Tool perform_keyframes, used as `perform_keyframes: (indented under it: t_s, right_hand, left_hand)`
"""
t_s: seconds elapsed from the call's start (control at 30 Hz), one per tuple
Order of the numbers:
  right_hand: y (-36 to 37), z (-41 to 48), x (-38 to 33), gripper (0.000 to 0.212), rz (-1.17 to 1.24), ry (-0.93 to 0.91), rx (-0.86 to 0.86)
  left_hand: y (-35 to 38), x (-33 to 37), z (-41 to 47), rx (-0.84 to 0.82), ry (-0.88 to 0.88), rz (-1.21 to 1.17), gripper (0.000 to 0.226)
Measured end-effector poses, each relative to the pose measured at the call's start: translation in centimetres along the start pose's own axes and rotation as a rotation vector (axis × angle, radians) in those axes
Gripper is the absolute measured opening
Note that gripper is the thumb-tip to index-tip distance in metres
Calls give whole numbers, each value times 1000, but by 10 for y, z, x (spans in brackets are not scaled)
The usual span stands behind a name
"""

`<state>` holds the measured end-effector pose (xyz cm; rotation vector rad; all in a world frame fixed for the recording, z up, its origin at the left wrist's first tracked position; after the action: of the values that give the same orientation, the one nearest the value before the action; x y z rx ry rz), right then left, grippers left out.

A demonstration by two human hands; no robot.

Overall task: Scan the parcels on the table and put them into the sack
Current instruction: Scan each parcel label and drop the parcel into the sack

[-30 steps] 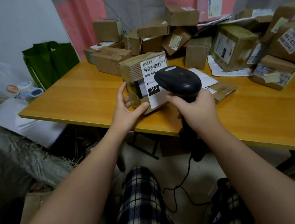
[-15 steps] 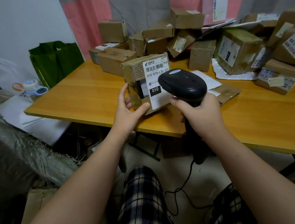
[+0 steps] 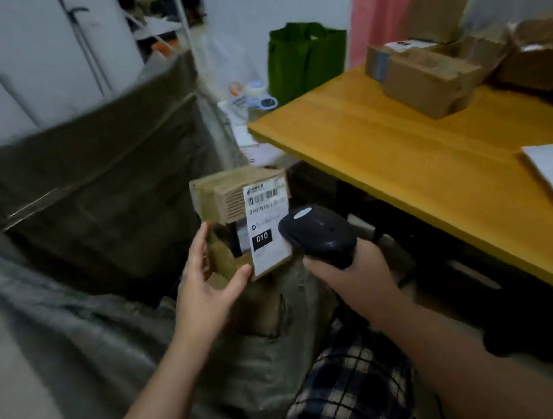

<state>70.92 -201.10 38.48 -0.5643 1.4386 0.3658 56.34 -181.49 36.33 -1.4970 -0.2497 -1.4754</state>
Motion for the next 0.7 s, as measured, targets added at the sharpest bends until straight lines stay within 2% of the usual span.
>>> perform_keyframes:
  t_s: [0.07, 0.17, 0.33, 0.47, 0.63, 0.7]
  right_hand:
    - [34, 7, 9, 22, -59, 19, -95]
    - [70, 26, 14, 19, -174, -18, -165]
    - [107, 56, 41, 21, -226, 21, -243]
    - [98, 81, 61, 22, -310, 72, -161]
    - [64, 95, 53, 24, -315, 44, -39]
    - [55, 98, 51, 24, -306, 23, -23]
  left_hand:
    - [-30, -38, -1, 63, -94, 130, 88]
    - [-61, -78, 8, 91, -187, 325, 87]
    - [-73, -105, 41, 35, -229, 574, 83]
    - [-42, -106, 95, -88, -225, 656, 82]
    - [18, -93, 160, -156, -170, 596, 84]
    - [40, -102, 165, -208, -199, 587, 89]
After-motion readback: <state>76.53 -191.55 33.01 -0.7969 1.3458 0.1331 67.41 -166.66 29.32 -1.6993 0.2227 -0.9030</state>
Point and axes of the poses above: each hand's wrist, its own z-axis towards the middle knuckle, its own y-axis out of the palm, x = y × z, the point moved 10 cm from there along z, towards the middle knuckle, and after that the axes turned 8 degrees about z, right-handed, at the moved point
